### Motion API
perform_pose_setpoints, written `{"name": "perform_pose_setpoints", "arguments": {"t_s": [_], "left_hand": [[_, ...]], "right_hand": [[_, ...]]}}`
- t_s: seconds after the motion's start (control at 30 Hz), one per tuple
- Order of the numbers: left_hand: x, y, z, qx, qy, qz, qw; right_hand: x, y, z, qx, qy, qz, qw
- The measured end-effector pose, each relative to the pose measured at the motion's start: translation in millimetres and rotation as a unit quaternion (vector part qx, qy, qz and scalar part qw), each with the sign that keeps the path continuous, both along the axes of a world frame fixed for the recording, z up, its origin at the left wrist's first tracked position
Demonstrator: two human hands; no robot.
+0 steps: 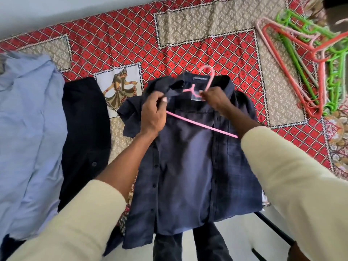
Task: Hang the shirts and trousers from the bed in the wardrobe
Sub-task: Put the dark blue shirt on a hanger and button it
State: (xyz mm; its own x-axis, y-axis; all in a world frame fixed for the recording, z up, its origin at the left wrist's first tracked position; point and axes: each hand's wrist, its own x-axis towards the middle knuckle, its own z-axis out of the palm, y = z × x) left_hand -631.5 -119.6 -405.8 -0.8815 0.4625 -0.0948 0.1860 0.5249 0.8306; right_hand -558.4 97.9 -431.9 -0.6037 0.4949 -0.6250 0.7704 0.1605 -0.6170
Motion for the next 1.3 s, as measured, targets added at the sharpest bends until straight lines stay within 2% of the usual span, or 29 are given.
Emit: {"name": "perform_pose_setpoints", "arguments": {"t_s": [0.1, 0.13, 0.17, 0.23, 0.27, 0.33, 0.43, 0.53, 0.6, 0.7, 0.8, 0.87, 0.9, 0.97, 1.03, 1.13, 1.27, 1.3], "left_hand": [[-5, -17, -14, -0.128, -0.101, -0.110, 0.980], [-7, -21, -19, -0.152, -0.089, -0.112, 0.978], [-8, -23, -22, -0.159, -0.035, -0.109, 0.980], [-8, -17, -28, -0.130, 0.080, -0.113, 0.982], [-6, -7, -28, -0.104, 0.106, -0.123, 0.981], [-4, 20, -31, -0.095, 0.133, -0.149, 0.975], [-13, 57, -36, -0.182, 0.138, -0.151, 0.962], [-36, 86, -41, -0.237, 0.113, -0.163, 0.951], [-50, 97, -43, -0.255, 0.113, -0.174, 0.944], [-57, 104, -49, -0.308, 0.134, -0.200, 0.920], [-55, 107, -56, -0.366, 0.144, -0.261, 0.882], [-50, 104, -60, -0.356, 0.144, -0.280, 0.880], [-49, 101, -62, -0.347, 0.148, -0.293, 0.878], [-48, 94, -65, -0.333, 0.162, -0.315, 0.874], [-50, 89, -64, -0.306, 0.167, -0.298, 0.889], [-54, 90, -61, -0.276, 0.150, -0.224, 0.923], [-56, 100, -58, -0.316, 0.158, -0.207, 0.912], [-56, 103, -58, -0.326, 0.157, -0.200, 0.910]], "right_hand": [[-35, -15, -6, 0.050, 0.012, 0.037, 0.998], [-41, -16, -8, 0.059, 0.017, 0.042, 0.997], [-46, -15, -9, 0.064, 0.020, 0.050, 0.997], [-53, -10, -11, 0.062, 0.020, 0.077, 0.995], [-55, -8, -12, 0.049, 0.017, 0.087, 0.995], [-58, -4, -10, -0.016, 0.018, 0.087, 0.996], [-53, 9, -7, -0.064, 0.008, 0.108, 0.992], [-40, 24, 0, -0.074, -0.009, 0.190, 0.979], [-32, 31, -2, -0.032, -0.042, 0.263, 0.963], [-18, 38, -8, 0.092, -0.091, 0.317, 0.939], [-4, 42, -13, 0.276, -0.099, 0.345, 0.892], [10, 42, -11, 0.381, -0.110, 0.320, 0.861], [18, 42, -11, 0.404, -0.131, 0.288, 0.858], [36, 45, -10, 0.408, -0.193, 0.231, 0.862], [49, 46, -6, 0.363, -0.222, 0.170, 0.889], [64, 44, 0, 0.339, -0.167, 0.116, 0.919], [77, 48, 3, 0.398, -0.024, 0.114, 0.910], [78, 49, 3, 0.405, -0.016, 0.105, 0.908]]}}
